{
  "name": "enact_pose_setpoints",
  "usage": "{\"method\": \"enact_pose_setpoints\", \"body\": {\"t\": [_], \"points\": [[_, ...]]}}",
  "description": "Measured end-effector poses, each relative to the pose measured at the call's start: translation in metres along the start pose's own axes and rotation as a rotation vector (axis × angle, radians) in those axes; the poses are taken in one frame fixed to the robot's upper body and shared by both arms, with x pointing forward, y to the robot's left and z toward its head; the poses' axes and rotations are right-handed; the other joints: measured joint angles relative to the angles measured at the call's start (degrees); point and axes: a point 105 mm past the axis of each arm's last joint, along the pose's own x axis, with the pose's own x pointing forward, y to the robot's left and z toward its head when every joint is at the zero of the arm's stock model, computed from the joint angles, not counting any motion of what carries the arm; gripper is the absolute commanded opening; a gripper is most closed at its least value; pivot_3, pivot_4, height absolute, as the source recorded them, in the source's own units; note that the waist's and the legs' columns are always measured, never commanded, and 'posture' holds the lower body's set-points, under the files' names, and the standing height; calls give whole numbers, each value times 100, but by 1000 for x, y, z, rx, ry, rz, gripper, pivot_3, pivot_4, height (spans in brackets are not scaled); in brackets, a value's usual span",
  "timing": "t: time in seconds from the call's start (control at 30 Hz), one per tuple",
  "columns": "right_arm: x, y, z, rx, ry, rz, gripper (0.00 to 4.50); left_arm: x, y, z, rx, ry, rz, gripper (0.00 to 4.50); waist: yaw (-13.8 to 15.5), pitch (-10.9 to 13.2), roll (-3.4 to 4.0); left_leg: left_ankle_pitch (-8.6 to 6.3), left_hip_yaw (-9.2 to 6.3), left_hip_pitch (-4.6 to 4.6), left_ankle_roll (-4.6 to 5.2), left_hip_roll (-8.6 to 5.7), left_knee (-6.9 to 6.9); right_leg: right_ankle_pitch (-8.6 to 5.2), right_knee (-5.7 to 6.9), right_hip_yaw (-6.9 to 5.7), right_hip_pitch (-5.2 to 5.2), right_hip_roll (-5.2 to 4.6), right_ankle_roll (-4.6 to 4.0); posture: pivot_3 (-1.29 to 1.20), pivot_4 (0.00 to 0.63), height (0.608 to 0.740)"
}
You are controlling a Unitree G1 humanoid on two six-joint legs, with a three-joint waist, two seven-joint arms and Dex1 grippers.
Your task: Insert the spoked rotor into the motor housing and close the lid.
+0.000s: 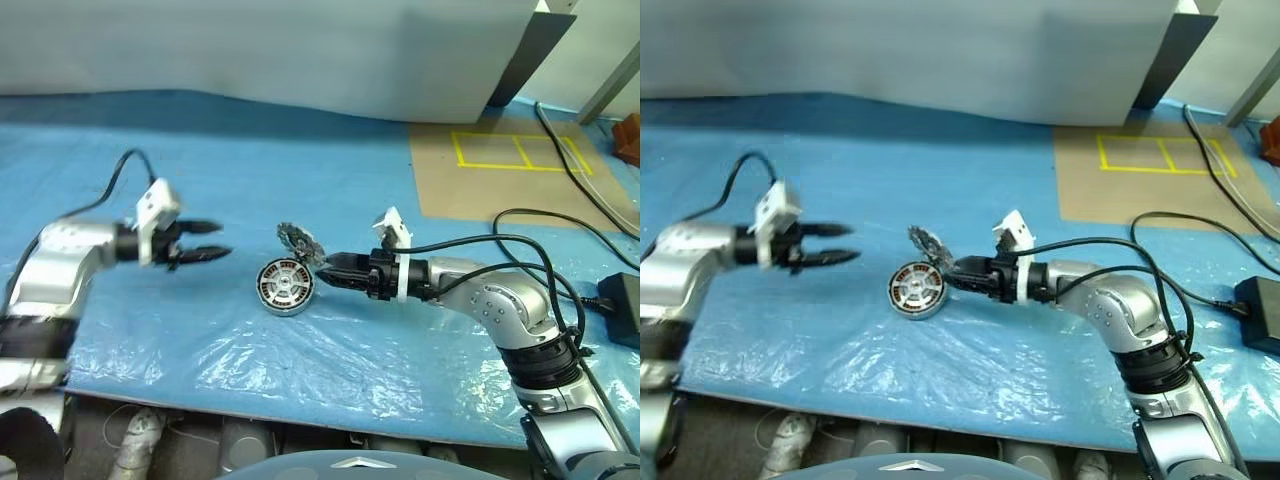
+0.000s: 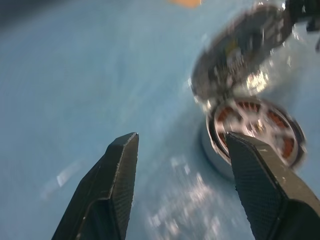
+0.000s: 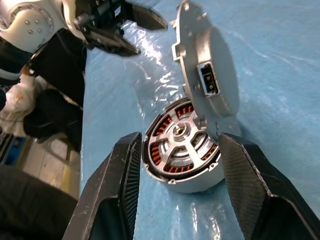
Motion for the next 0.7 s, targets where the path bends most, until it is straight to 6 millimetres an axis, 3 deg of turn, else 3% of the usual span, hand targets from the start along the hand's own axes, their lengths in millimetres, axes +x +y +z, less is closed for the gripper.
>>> {"method": "enact_pose_setpoints", "body": {"t": [0.1,0.17,0.2,0.43,0.57,0.7], "points": [[6,11,-7,-10,37,92,874,-3,-23,-25,-32,65,-45,2961,49,0,-1,0,0,0,1,2,1,-4,0,-2,3,-1,-7,0,150,740],[10,17,-13,-10,67,137,169,0,-33,-23,-17,65,-66,2961,94,2,-1,0,0,3,2,7,10,-16,3,-5,13,-2,-26,0,150,740],[12,19,-15,-13,80,153,33,2,-37,-19,-3,55,-74,2961,98,2,0,0,1,8,3,7,16,-16,3,-4,19,-3,-27,0,150,740],[11,19,-15,-12,84,183,33,13,-59,-8,5,12,-101,2961,19,2,0,0,6,41,4,12,22,-17,11,12,31,8,-31,0,150,740],[36,19,-6,-13,36,186,33,17,-58,-4,1,-11,-88,2961,-75,2,3,0,5,43,4,12,22,-20,16,10,30,9,-36,0,150,740],[60,14,-20,31,61,145,33,26,-57,1,6,-39,-83,2961,-80,2,2,0,5,33,3,9,20,-20,5,7,29,7,-36,0,150,740]]}}
